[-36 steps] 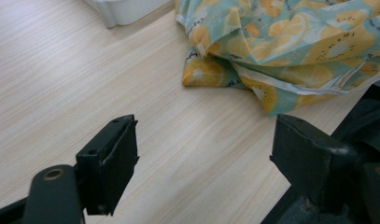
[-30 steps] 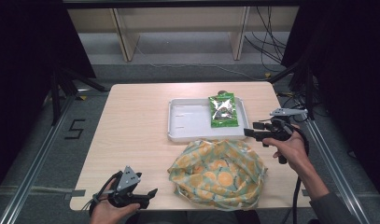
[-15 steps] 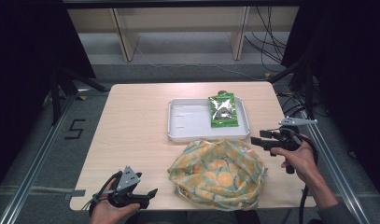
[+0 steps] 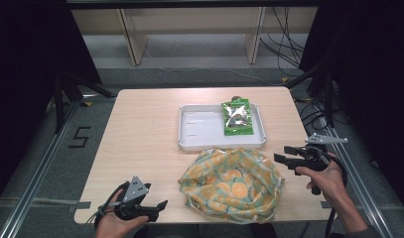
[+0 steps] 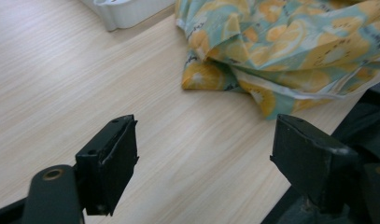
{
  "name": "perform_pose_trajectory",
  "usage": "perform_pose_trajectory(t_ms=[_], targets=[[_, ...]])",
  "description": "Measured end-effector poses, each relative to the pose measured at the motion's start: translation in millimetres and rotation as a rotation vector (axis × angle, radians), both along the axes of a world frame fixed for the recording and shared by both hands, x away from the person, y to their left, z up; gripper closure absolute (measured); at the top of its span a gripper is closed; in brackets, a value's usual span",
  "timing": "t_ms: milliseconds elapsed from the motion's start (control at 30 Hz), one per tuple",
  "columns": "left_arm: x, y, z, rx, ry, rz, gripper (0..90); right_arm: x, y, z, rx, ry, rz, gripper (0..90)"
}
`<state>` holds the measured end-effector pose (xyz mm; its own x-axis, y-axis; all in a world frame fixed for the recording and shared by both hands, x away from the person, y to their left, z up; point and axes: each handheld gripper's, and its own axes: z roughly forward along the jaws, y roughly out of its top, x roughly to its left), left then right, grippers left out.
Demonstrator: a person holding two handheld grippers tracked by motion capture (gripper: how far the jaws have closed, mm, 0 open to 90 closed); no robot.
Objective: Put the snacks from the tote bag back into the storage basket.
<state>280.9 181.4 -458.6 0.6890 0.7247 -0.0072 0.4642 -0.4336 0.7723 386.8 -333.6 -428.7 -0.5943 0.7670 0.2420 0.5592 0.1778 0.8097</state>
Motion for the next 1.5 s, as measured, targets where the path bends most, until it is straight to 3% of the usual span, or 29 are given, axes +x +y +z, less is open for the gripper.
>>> perform_pose_trajectory(t_ms=[33,100,233,267,333,367,500,567,600,667,767,800,833,867,900,933,967,1033,1133,1267,1300,1367,1433,1500], targets=[[-0.8,-0.9,-0.5,-0.013,0.009,0.018,21.7,-2.2,1.2,-0.8,0.033,0.020,-0.010,37.5],[-0.8,0.3,0.7,0.007,0.008,0.017,21.7,-6.2,-0.8,0.3,0.029,0.041,-0.019,36.8],[-0.3,0.9,0.8,0.011,0.001,0.013,21.7,-9.2,-6.4,-4.0,0.002,-0.003,-0.009,36.4],[-0.3,0.8,1.1,0.013,0.004,0.013,21.7,-13.1,-4.4,-3.1,0.020,0.039,-0.028,36.2],[-0.3,0.9,0.9,0.012,0.001,0.013,21.7,-15.5,-5.7,-4.6,0.007,0.014,-0.028,35.8],[-0.2,0.9,0.9,0.011,0.000,0.013,21.7,-17.9,-5.0,-4.4,0.016,0.044,-0.029,35.7],[0.0,0.9,0.9,0.014,0.000,0.013,21.7,-24.3,-8.1,-7.8,-0.013,0.010,-0.032,35.6],[-0.3,0.7,0.8,0.012,0.002,0.014,21.7,-27.5,-7.9,-10.3,-0.001,0.027,-0.039,35.5],[-0.3,0.7,0.8,0.013,0.002,0.014,21.7,-27.2,-10.5,-11.4,-0.026,0.014,-0.029,35.2],[-0.2,0.7,0.8,0.013,0.001,0.015,21.7,-32.5,-10.2,-11.6,-0.011,0.047,-0.055,34.8],[0.3,0.9,0.3,0.006,-0.006,0.015,21.7,-33.7,-13.3,-13.6,-0.014,0.031,-0.037,34.0],[0.4,0.9,0.2,0.005,-0.006,0.015,21.7,-33.6,-15.5,-14.3,-0.043,0.014,-0.042,34.0],[0.4,0.9,0.1,0.005,-0.005,0.015,21.7,-35.4,-16.3,-14.6,-0.030,0.014,-0.037,34.1],[0.4,0.9,0.0,0.005,-0.004,0.014,21.7,-38.1,-14.8,-14.4,-0.013,0.044,-0.051,34.0],[0.4,0.9,-0.1,0.003,-0.004,0.015,21.7,-38.0,-16.8,-16.2,-0.032,0.021,-0.046,33.5],[0.4,0.9,-0.1,0.004,-0.004,0.014,21.7,-41.3,-15.1,-16.4,-0.012,0.057,-0.059,32.6],[0.3,1.0,0.0,0.004,-0.004,0.015,21.7,-39.8,-16.5,-18.4,-0.041,0.034,-0.051,32.1],[0.5,1.1,-0.2,0.003,-0.005,0.014,21.7,-44.2,-15.7,-19.5,-0.035,0.084,-0.049,30.2],[0.5,0.9,-0.6,0.001,-0.006,0.014,21.7,-43.8,-18.1,-21.8,-0.078,0.059,-0.046,29.2],[0.2,1.2,-0.1,0.011,-0.005,0.015,21.7,-49.1,-18.4,-22.8,-0.066,0.078,-0.070,27.1],[0.2,1.2,-0.2,0.010,-0.007,0.016,21.7,-49.4,-20.7,-22.3,-0.090,0.067,-0.066,27.0],[0.2,1.2,0.0,0.011,-0.004,0.015,21.7,-52.7,-19.8,-24.1,-0.071,0.088,-0.079,26.3],[0.3,1.3,-0.3,0.008,-0.007,0.016,21.7,-54.3,-21.9,-25.8,-0.085,0.074,-0.072,26.1],[0.2,1.0,-0.3,0.007,-0.005,0.021,21.7,-58.7,-20.3,-26.9,-0.071,0.110,-0.080,26.1]])
